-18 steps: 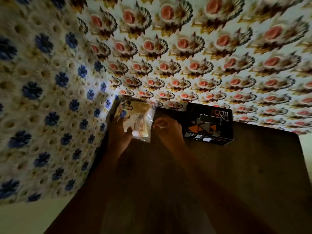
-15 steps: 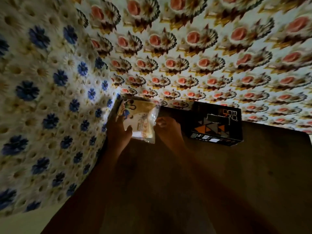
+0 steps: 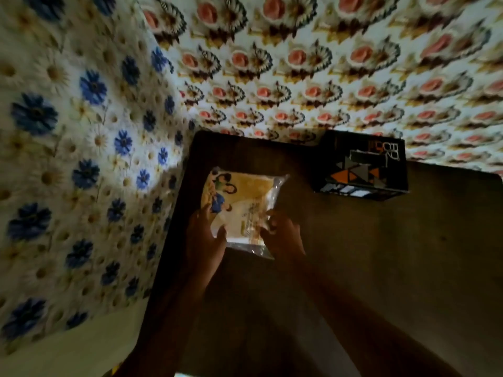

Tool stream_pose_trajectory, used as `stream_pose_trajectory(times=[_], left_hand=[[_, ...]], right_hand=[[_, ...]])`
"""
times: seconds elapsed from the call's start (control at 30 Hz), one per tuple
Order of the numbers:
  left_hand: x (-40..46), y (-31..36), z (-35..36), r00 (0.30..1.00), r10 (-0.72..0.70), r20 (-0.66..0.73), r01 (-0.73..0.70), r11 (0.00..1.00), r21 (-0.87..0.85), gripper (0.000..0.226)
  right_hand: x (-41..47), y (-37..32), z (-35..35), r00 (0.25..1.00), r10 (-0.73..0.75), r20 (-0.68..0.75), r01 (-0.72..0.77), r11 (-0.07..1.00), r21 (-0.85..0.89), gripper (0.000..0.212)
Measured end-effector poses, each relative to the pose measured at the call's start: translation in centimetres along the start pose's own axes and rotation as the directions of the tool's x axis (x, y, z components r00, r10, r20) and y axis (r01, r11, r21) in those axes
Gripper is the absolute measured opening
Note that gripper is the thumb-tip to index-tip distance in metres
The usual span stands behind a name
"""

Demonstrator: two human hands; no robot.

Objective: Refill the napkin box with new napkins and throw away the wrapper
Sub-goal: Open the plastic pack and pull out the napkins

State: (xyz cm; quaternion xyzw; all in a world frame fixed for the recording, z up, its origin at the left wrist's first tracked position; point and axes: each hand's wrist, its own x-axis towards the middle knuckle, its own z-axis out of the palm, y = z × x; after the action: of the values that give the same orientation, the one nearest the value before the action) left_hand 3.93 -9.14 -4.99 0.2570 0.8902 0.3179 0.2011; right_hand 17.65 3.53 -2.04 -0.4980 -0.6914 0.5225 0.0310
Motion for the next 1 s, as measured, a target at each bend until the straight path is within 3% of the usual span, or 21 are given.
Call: stream_pose_trajectory(times=[0.13, 0.23, 0.3, 0.4, 0.47, 0.6, 0.7, 0.8, 0.93, 1.0], left_hand=[[-7.8, -2.6, 0.3, 0.998, 0.034, 0.05, -0.032, 0.998, -0.05, 0.097], [-10.6, -3.1, 0.7, 0.997, 0.068, -0.029, -0.065, 0.994, 0.092, 0.083], [-11.0, -2.1, 0.8, 0.975, 0.217, -0.054, -0.199, 0.952, 0.233, 0.074], [-9.6, -0.2, 1.0, 0.855, 0.493, 0.157, -0.518, 0.811, 0.272, 0.074], [-8.0, -0.1, 1.7, 0.829, 0.478, 0.289, -0.548, 0.797, 0.254, 0.073], [-6.6, -1.7, 2.5, 0.85, 0.329, 0.412, -0.442, 0.87, 0.216, 0.081], [-6.5, -2.0, 2.5, 0.856, 0.312, 0.411, -0.419, 0.886, 0.199, 0.087], [-6.7, -1.5, 2.3, 0.857, 0.306, 0.415, -0.411, 0.891, 0.193, 0.091], [-6.6, -1.3, 2.2, 0.854, 0.331, 0.402, -0.414, 0.9, 0.138, 0.098], [-6.5, -1.5, 2.3, 0.851, 0.356, 0.387, -0.427, 0.897, 0.114, 0.1]], right_hand=[[-6.6, 4.8, 0.5, 0.998, 0.06, 0.034, -0.061, 0.998, 0.001, 0.039], [-9.4, 6.5, 1.3, 0.998, 0.053, 0.035, -0.052, 0.998, -0.027, 0.046], [-10.0, 6.6, 1.3, 0.994, -0.107, -0.034, 0.097, 0.967, -0.234, 0.05], [-8.2, 5.4, 1.1, 0.912, -0.404, -0.068, 0.351, 0.857, -0.377, 0.046], [-6.3, 4.1, 0.9, 0.904, -0.426, 0.041, 0.395, 0.794, -0.462, 0.045], [-3.6, 2.8, 0.1, 0.919, -0.277, 0.279, 0.392, 0.703, -0.593, 0.05], [-2.6, 1.9, 0.1, 0.91, -0.232, 0.345, 0.402, 0.704, -0.586, 0.04], [-2.4, 1.2, -0.1, 0.923, -0.175, 0.341, 0.343, 0.776, -0.529, 0.036], [-3.5, 2.0, -1.6, 0.945, -0.173, 0.279, 0.267, 0.9, -0.345, 0.032], [-4.7, 3.4, -2.5, 0.961, -0.18, 0.211, 0.214, 0.965, -0.151, 0.01]])
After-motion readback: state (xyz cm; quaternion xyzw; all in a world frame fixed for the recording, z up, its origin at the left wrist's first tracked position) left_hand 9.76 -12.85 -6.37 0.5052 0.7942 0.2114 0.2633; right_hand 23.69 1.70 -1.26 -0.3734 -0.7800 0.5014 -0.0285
